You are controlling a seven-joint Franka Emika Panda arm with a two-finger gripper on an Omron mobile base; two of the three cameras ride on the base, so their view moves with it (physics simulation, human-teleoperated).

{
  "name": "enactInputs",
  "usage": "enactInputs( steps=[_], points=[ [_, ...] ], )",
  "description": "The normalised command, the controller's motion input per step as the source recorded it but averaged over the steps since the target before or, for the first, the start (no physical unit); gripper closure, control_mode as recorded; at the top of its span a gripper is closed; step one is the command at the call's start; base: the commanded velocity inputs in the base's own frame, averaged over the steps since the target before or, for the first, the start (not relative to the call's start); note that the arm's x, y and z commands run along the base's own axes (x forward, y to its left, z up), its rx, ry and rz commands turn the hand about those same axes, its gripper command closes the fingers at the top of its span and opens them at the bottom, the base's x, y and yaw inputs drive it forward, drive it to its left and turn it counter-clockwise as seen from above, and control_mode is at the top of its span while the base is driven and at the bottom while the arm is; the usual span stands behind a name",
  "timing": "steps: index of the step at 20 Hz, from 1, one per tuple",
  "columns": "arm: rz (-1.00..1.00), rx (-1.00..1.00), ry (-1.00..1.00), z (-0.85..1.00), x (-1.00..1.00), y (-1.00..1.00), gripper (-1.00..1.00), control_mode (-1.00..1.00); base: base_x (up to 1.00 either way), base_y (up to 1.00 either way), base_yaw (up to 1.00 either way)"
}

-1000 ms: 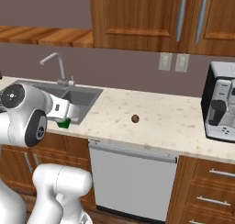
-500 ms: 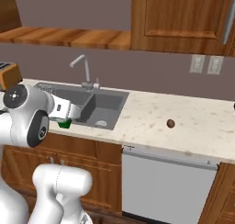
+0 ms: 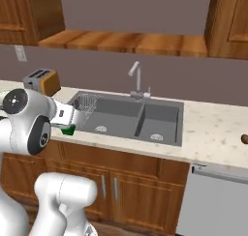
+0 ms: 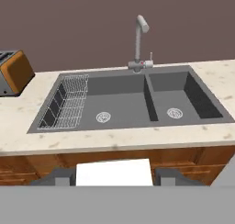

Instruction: Gather the eggs and milk located in the vicinity of the sink area and place them right next to the bowl.

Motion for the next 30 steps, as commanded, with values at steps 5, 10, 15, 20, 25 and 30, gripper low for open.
enactInputs(
  steps=[5, 10, 15, 20, 25, 30],
  points=[
    [0.0, 0.0, 0.0, 0.0, 0.0, 0.0, 1.0, 1.0, 0.0, 1.0, 0.0],
    [0.0, 0.0, 0.0, 0.0, 0.0, 0.0, 1.0, 1.0, 0.0, 1.0, 0.0],
    [0.0, 0.0, 0.0, 0.0, 0.0, 0.0, 1.0, 1.0, 0.0, 1.0, 0.0],
    [0.0, 0.0, 0.0, 0.0, 0.0, 0.0, 1.0, 1.0, 0.0, 1.0, 0.0],
    [0.0, 0.0, 0.0, 0.0, 0.0, 0.0, 1.0, 1.0, 0.0, 0.64, -0.01],
    [0.0, 0.0, 0.0, 0.0, 0.0, 0.0, 1.0, 1.0, 0.15, -0.02, -0.03]
  ],
)
